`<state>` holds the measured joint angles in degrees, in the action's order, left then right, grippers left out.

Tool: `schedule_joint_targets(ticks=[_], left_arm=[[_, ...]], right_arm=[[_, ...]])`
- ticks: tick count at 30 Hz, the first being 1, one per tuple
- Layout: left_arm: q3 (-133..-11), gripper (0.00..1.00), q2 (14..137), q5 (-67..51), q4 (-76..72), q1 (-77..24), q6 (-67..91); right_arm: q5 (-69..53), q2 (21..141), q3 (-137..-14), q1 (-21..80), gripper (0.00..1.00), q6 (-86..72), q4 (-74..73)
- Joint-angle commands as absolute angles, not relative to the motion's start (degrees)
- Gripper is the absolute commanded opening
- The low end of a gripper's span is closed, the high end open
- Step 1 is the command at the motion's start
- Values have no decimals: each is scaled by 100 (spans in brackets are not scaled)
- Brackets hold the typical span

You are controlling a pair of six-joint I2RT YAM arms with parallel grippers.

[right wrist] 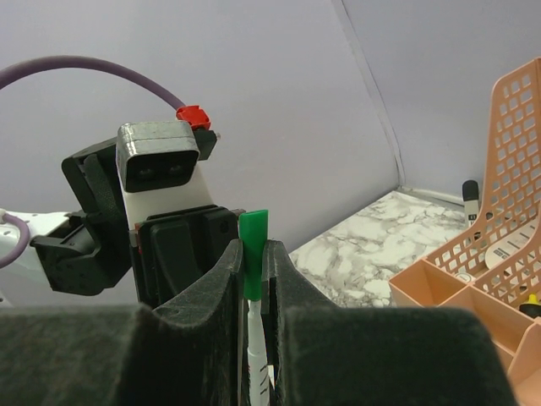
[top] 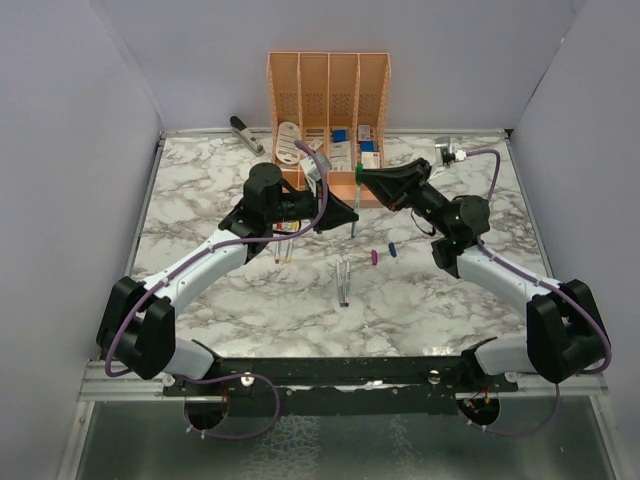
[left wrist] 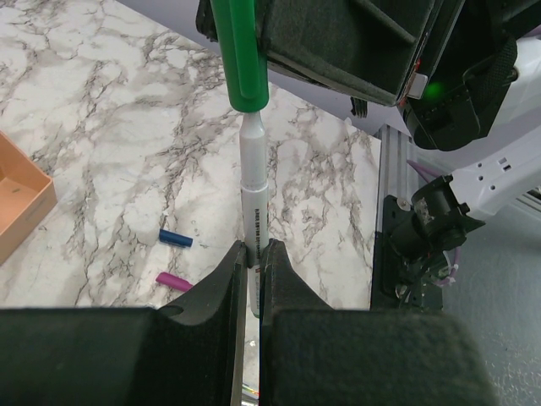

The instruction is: Insert the pens into the pen caps

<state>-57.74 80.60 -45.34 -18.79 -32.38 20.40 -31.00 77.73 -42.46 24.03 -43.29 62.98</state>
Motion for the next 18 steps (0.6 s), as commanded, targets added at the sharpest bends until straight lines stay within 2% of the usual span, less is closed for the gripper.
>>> schedule_joint_targets(ticks=[1, 18], left_arm=[[-5833, 0, 7956, -4387, -2064, -3261, 1970], [-5976, 0, 7898, -4363, -2460, -3189, 2183]], right_arm=[[-3262, 7717, -4191, 2443, 1, -4182, 6227], [-3447, 7664, -4089, 2470, 1, -3993, 5997]])
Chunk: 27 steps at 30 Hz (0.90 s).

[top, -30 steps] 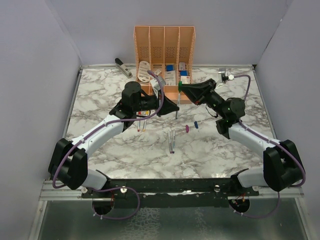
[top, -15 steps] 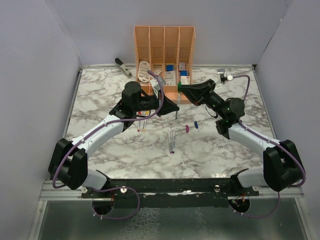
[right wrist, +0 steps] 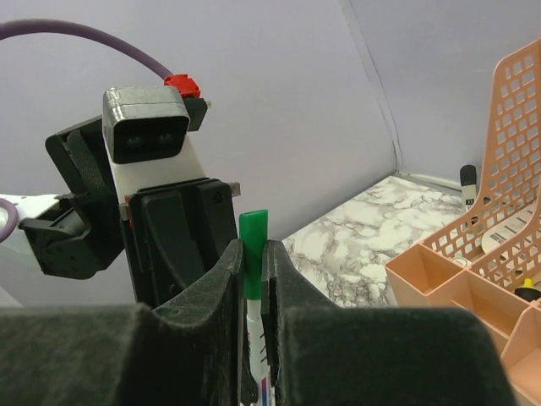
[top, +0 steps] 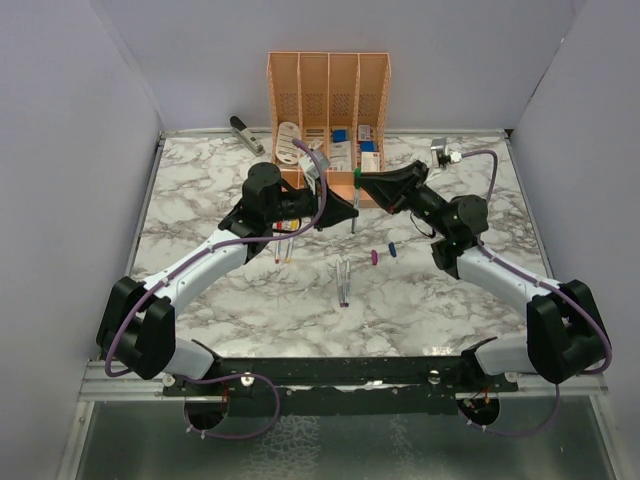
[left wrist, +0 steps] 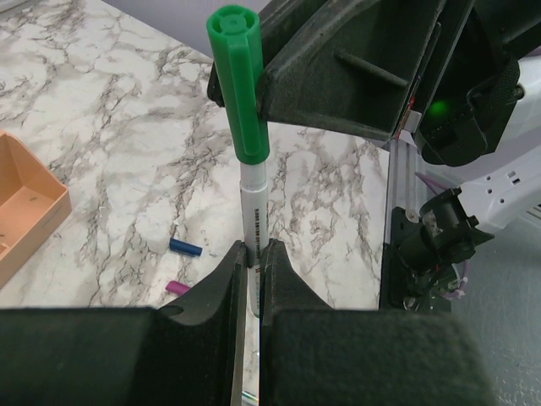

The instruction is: Insert the pens into the pen caps

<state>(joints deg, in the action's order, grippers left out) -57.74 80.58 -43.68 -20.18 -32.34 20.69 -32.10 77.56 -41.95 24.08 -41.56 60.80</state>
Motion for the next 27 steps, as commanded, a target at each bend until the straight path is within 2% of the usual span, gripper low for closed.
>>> schedule_joint_targets(ticks=[1, 27], left_arm=[[-6028, 0, 7897, -4386, -2499, -3171, 2223], [-6872, 0, 7799, -4050, -3641, -2960, 2742]], right_arm=[[-3455, 7655, -4081, 2475, 1, -3991, 5976], [-2879, 7320, -4022, 2890, 1, -2774, 3474]])
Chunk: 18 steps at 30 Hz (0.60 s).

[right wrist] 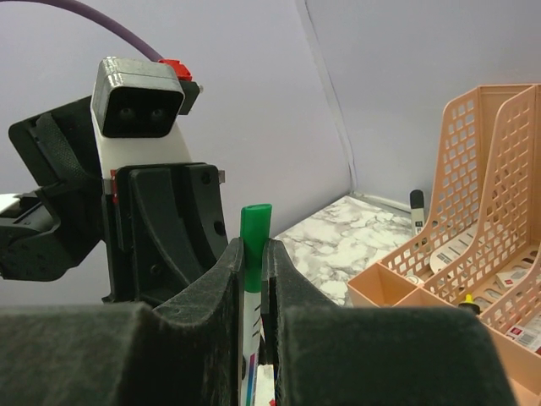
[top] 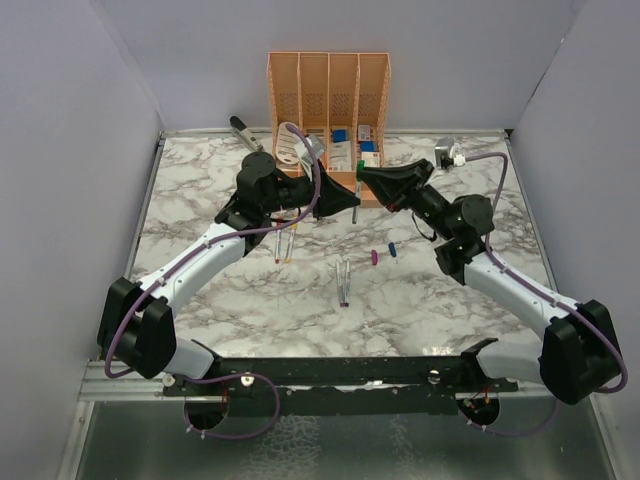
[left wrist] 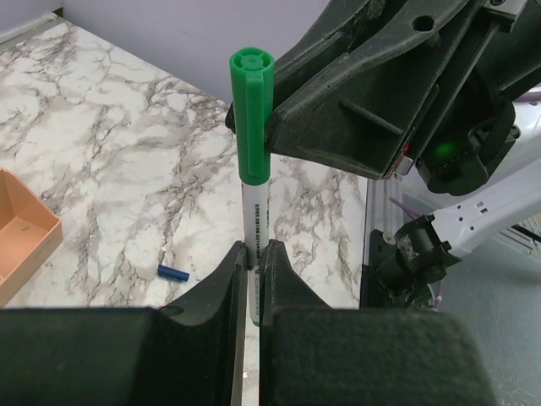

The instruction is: Insert the pens into the pen caps

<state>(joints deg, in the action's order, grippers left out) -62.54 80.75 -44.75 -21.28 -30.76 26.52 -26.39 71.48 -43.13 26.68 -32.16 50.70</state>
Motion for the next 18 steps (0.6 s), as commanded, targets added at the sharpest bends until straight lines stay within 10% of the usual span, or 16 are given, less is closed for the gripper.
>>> schedule_joint_targets(ticks=[1, 18], left_arm=[[-6888, 0, 7778, -4027, -3652, -2957, 2728], [-5934, 0, 8093, -3901, -1709, -2955, 2170]], right_arm=[[-2848, 7321, -4011, 2918, 1, -2749, 3448], [-1867, 6892, -4528, 2962, 7, -2753, 3888]])
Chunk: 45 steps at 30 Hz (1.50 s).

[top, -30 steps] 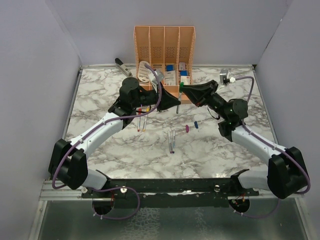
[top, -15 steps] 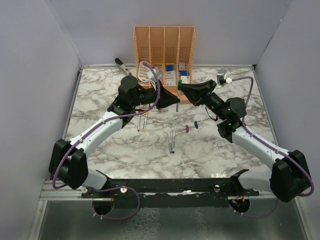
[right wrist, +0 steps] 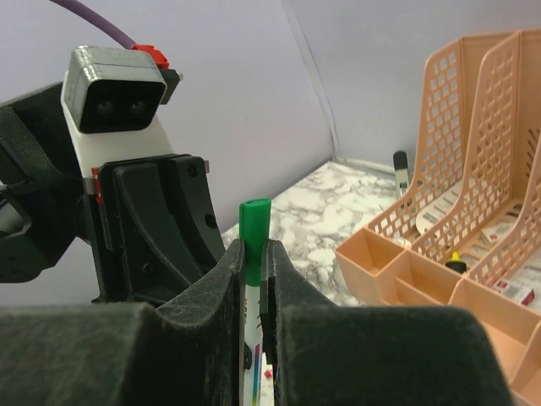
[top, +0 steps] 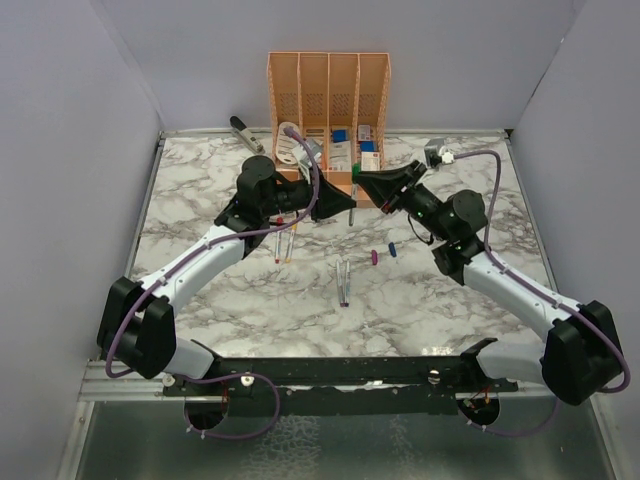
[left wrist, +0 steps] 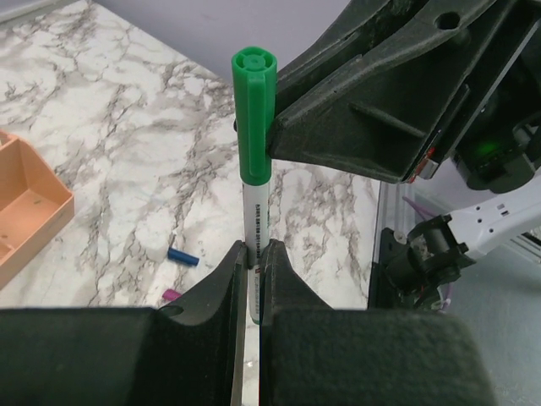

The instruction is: Insert the pens into the pen caps

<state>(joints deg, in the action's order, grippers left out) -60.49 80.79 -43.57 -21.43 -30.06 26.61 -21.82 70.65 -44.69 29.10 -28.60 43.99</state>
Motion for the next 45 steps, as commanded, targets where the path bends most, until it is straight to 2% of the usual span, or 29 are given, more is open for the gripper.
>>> schedule_joint_targets(ticks=[1, 4, 7, 14, 18, 31, 38, 45], left_arm=[[-5898, 0, 8151, -3787, -1441, -2957, 2052], [-5853, 0, 8259, -3309, -764, -2961, 1790], [-6000, 0, 8411, -2581, -85, -2940, 1655], [-6768, 0, 9091, -971, 1653, -2849, 1600], [-7055, 0, 9494, -459, 2154, -2794, 1682], [-6929, 1, 10178, -775, 2324, -2775, 1957], [-6871, 18, 10283, -680, 2347, -2795, 1967], [-6806, 21, 10466, -660, 2348, -2797, 1971]], right_arm=[[-1771, 6798, -4562, 2962, 8, -2703, 3867], [-1472, 6514, -4665, 2962, 16, -2562, 3708], [-1150, 6211, -4693, 2962, 20, -2418, 3499], [-747, 5904, -4848, 2962, 22, -2097, 2808], [-826, 5942, -4942, 2962, 22, -2078, 2510], [-870, 6038, -5062, 2962, 23, -2035, 2029], [-894, 6116, -5024, 2959, 23, -2131, 1991], [-905, 6178, -5042, 2961, 23, -2203, 1968]])
